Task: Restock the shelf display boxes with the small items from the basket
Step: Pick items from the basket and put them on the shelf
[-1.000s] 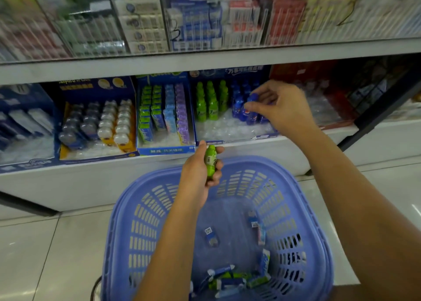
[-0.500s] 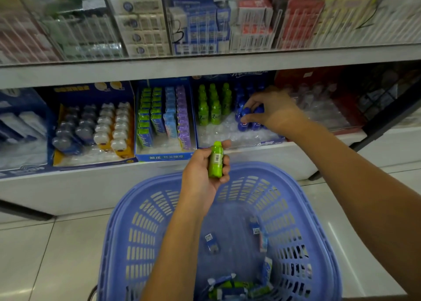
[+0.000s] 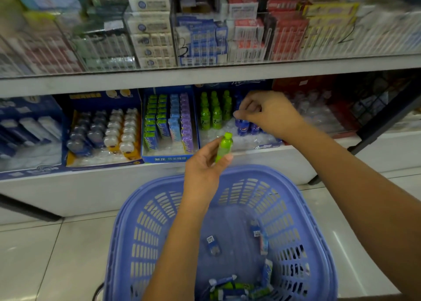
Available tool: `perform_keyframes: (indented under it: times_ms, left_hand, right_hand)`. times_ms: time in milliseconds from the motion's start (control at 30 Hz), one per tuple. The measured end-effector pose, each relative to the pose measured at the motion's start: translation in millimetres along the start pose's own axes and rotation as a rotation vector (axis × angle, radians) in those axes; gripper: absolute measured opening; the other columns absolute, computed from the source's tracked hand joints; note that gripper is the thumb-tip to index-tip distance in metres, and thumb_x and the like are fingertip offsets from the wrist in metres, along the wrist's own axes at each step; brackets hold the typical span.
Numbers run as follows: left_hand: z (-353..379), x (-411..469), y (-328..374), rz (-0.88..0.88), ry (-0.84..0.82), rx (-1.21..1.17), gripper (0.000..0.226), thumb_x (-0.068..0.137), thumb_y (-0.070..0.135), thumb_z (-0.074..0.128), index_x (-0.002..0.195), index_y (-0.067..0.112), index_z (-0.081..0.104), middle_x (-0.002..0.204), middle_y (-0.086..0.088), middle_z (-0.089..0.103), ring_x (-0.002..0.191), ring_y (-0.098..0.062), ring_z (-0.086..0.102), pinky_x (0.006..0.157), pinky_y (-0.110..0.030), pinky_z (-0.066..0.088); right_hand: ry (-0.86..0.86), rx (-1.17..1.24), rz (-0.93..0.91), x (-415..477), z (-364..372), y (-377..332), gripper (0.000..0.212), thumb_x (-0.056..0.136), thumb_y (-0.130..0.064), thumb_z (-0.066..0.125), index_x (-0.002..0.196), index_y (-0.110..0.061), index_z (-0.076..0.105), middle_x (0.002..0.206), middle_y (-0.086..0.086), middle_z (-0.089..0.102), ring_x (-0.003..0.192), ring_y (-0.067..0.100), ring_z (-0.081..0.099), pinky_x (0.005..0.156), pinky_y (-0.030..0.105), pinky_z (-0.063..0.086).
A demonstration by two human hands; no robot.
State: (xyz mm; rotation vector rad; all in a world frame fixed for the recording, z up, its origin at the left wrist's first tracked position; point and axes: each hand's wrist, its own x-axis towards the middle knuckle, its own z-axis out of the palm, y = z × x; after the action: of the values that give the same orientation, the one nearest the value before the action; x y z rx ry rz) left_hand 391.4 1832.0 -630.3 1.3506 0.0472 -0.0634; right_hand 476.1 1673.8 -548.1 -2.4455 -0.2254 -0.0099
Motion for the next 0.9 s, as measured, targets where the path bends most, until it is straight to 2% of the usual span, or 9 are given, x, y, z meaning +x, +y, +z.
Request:
perform_keyframes:
  times_ms: [133, 300, 500, 600, 667, 733, 800, 867, 900]
  left_hand:
    - [5, -4, 4, 0.156, 0.083, 0.152, 0.037, 0.078, 0.005, 0.075, 0.099, 0.034, 0.063, 0.098, 0.011, 0.071, 0.093, -0.003, 0.067, 0.076, -0.017, 0.051]
    - [7, -9, 6, 0.249, 0.208, 0.283, 0.031, 0.079, 0.014, 0.075, 0.099, 0.033, 0.060, 0.095, 0.014, 0.068, 0.088, -0.001, 0.063, 0.077, -0.017, 0.052]
    - [2, -2, 11, 0.173, -0.017, 0.345, 0.026, 0.090, 0.025, 0.062, 0.114, 0.018, 0.065, 0.082, 0.012, 0.066, 0.077, -0.003, 0.063, 0.069, -0.016, 0.049]
    - [2, 0, 11, 0.215, 0.042, 0.375, 0.022, 0.088, 0.022, 0.066, 0.110, 0.024, 0.064, 0.089, 0.017, 0.067, 0.081, 0.004, 0.063, 0.068, -0.009, 0.047]
    - [5, 2, 10, 0.218, 0.091, 0.376, 0.024, 0.087, 0.021, 0.068, 0.110, 0.025, 0.063, 0.095, 0.016, 0.067, 0.086, 0.002, 0.064, 0.073, -0.014, 0.051]
    - [10, 5, 8, 0.191, 0.124, 0.325, 0.033, 0.086, 0.019, 0.069, 0.118, 0.020, 0.061, 0.103, 0.008, 0.069, 0.093, -0.004, 0.065, 0.083, -0.023, 0.053]
    - [15, 7, 7, 0.173, 0.116, 0.337, 0.051, 0.086, 0.023, 0.069, 0.133, 0.018, 0.051, 0.121, 0.007, 0.062, 0.108, -0.005, 0.059, 0.093, -0.016, 0.046]
    - [19, 9, 3, 0.198, 0.077, 0.565, 0.060, 0.089, 0.031, 0.064, 0.142, 0.017, 0.041, 0.136, 0.009, 0.048, 0.123, -0.003, 0.045, 0.097, -0.003, 0.031]
    - [21, 9, 0, 0.220, 0.048, 0.727, 0.059, 0.091, 0.032, 0.060, 0.144, 0.015, 0.038, 0.143, 0.005, 0.043, 0.130, -0.007, 0.039, 0.101, -0.005, 0.027]
  right_hand:
    - [-0.241, 0.258, 0.007, -30, 6, -21, 0.026, 0.074, -0.038, 0.075, 0.087, -0.016, 0.071, 0.075, -0.004, 0.071, 0.066, 0.008, 0.067, 0.060, 0.015, 0.052]
    - [-0.249, 0.340, 0.129, -37, 16, -20, 0.025, 0.073, -0.026, 0.079, 0.087, -0.007, 0.070, 0.077, 0.008, 0.073, 0.065, 0.011, 0.070, 0.065, 0.019, 0.057]
    - [-0.332, 0.368, -0.004, -37, -7, -12, 0.030, 0.073, -0.014, 0.079, 0.102, -0.019, 0.071, 0.097, -0.001, 0.073, 0.087, 0.010, 0.070, 0.082, 0.016, 0.054]
    - [-0.295, 0.492, 0.070, -34, -2, -8, 0.028, 0.077, -0.015, 0.076, 0.104, -0.014, 0.071, 0.098, 0.007, 0.072, 0.087, 0.013, 0.070, 0.078, 0.019, 0.056]
    - [-0.253, 0.555, 0.103, -33, 4, -7, 0.025, 0.077, -0.014, 0.074, 0.101, -0.008, 0.072, 0.094, 0.012, 0.073, 0.085, 0.017, 0.071, 0.076, 0.020, 0.057]
    - [-0.211, 0.573, 0.107, -31, 5, -5, 0.023, 0.077, -0.012, 0.074, 0.099, -0.007, 0.072, 0.091, 0.012, 0.074, 0.083, 0.016, 0.071, 0.076, 0.020, 0.057]
    - [-0.132, 0.545, 0.098, -25, 3, -1, 0.021, 0.076, -0.013, 0.076, 0.096, -0.010, 0.071, 0.087, 0.009, 0.073, 0.078, 0.010, 0.071, 0.073, 0.016, 0.056]
    - [0.008, 0.413, 0.070, -14, 0, 3, 0.019, 0.075, -0.015, 0.077, 0.093, -0.014, 0.070, 0.084, 0.005, 0.071, 0.072, 0.005, 0.067, 0.068, 0.011, 0.053]
    - [0.072, 0.338, 0.058, -6, 0, 4, 0.020, 0.075, -0.016, 0.078, 0.092, -0.015, 0.069, 0.085, 0.005, 0.070, 0.073, 0.007, 0.065, 0.067, 0.009, 0.052]
